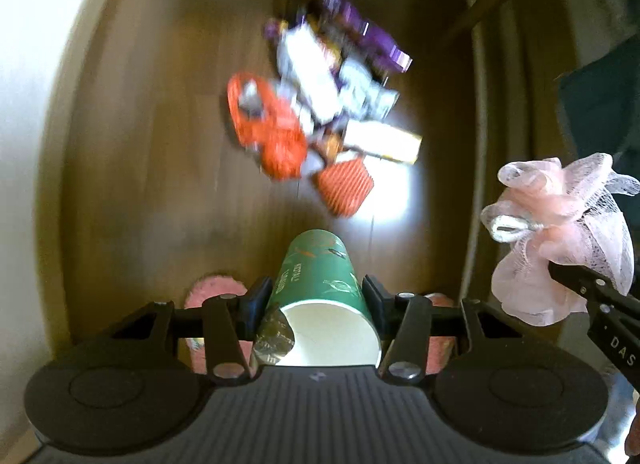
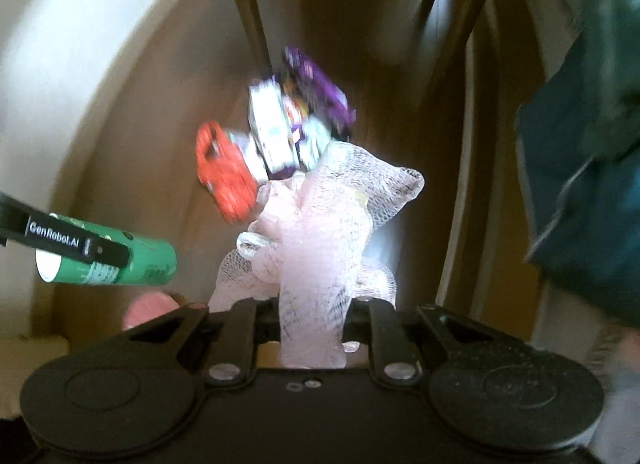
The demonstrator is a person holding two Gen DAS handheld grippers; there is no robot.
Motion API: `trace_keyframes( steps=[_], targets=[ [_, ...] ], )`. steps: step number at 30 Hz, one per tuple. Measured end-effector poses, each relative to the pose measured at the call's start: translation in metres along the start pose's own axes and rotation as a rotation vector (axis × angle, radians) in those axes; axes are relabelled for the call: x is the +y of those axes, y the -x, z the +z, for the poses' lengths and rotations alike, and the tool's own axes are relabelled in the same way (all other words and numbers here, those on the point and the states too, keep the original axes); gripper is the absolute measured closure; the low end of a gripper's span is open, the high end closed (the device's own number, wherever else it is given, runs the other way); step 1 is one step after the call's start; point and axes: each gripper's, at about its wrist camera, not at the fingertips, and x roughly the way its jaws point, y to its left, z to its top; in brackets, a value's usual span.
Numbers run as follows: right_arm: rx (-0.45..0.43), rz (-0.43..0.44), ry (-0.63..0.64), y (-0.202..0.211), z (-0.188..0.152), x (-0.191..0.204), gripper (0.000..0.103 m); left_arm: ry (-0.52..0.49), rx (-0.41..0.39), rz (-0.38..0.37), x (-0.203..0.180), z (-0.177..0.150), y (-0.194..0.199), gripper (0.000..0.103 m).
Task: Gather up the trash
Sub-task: 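Lift green cup with left while right lifts pink mesh over the teal wastebasket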
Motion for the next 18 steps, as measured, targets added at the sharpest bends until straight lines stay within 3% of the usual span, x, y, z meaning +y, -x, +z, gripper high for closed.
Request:
trace_keyframes(
  steps=[10,18],
  targets=[
    [-0.202,0.042,-0.088,0.179,0.070,0.019,0.086,-0.069,-0.313,-0.090,-0.019,0.039,0.209,0.054],
    [-0.386,-0.023,-0.091,0.318,0.129,0.037,0.086,-0.203,-0.557,-0.169,-0.043,0.066,0.350,0.054]
  ],
)
